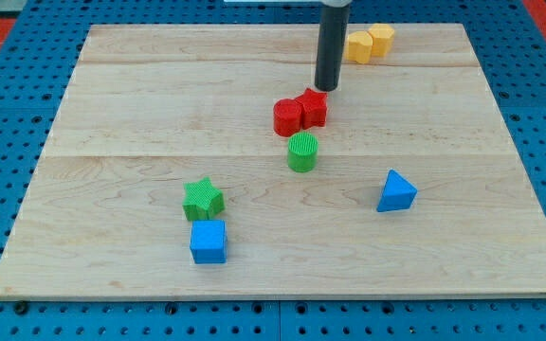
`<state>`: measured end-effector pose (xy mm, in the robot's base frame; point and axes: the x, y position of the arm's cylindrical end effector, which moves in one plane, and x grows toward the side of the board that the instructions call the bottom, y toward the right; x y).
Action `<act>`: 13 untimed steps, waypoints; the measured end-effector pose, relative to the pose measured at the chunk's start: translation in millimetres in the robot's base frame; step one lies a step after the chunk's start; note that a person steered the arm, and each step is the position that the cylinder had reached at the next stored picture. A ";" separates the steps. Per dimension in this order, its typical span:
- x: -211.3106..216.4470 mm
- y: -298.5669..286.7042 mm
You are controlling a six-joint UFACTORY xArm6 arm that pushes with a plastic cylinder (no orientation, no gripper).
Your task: Move the triangle parallel to the green star
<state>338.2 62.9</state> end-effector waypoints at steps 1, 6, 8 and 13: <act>30.4 57.0; 186.0 78.8; 184.6 -16.3; 184.5 -17.5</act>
<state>522.7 45.4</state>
